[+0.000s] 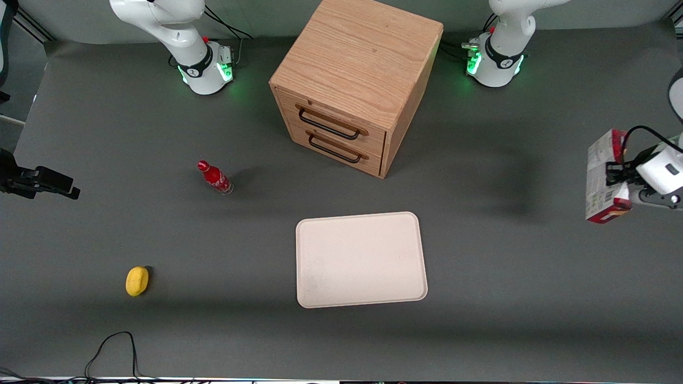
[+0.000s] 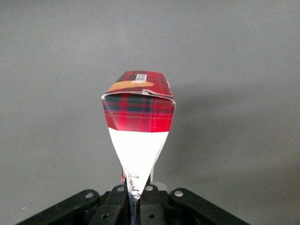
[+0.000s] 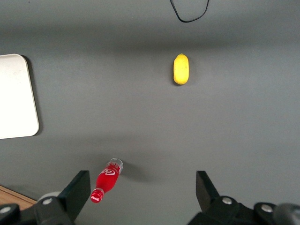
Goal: Place red cookie box on tray
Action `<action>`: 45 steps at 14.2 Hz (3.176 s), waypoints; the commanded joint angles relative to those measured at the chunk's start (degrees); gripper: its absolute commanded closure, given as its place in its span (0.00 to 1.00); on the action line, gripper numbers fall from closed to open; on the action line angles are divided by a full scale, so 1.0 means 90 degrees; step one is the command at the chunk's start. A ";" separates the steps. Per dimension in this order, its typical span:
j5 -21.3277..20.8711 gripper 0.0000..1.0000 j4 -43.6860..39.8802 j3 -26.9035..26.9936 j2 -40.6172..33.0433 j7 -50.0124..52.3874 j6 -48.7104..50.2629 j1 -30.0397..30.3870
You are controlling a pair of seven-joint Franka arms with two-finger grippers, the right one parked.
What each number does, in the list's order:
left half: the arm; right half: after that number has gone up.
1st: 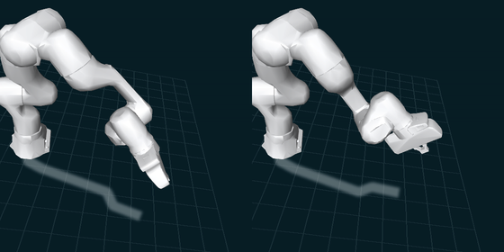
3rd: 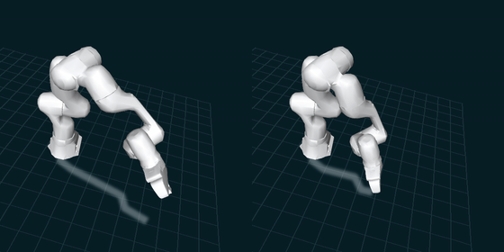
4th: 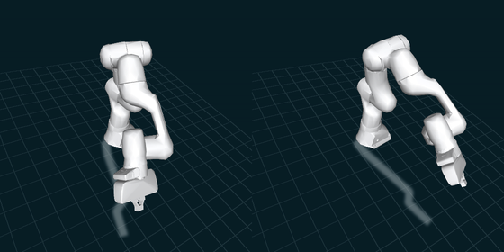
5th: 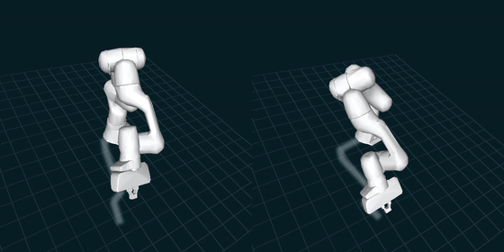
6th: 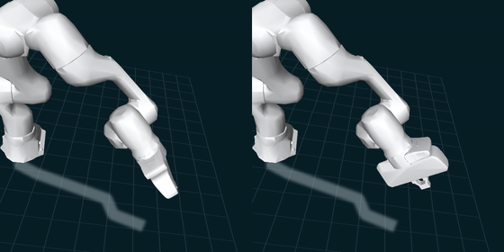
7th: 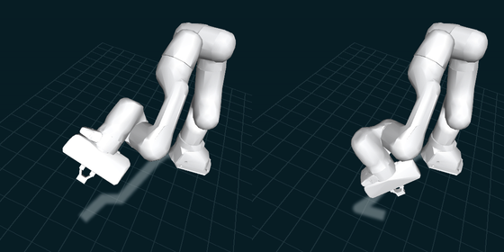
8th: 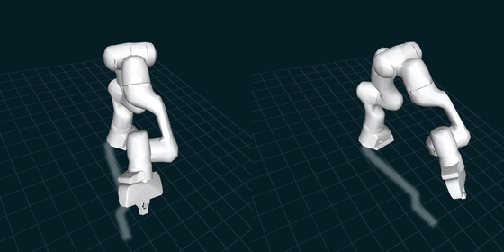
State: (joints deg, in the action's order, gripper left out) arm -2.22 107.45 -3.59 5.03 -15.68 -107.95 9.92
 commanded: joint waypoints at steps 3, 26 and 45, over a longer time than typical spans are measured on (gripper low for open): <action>0.0275 1.00 -0.1573 -0.0039 0.0679 0.2206 0.0879 -0.1403; 0.0324 0.00 -0.5034 0.0253 0.5116 0.5502 -0.0369 -0.3973; -0.0193 0.00 -0.0425 0.0204 -0.1203 0.1606 0.0627 -0.0986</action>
State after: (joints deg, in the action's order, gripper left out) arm -3.02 100.15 -0.84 -2.04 1.07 -102.31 -0.11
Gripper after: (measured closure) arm 0.000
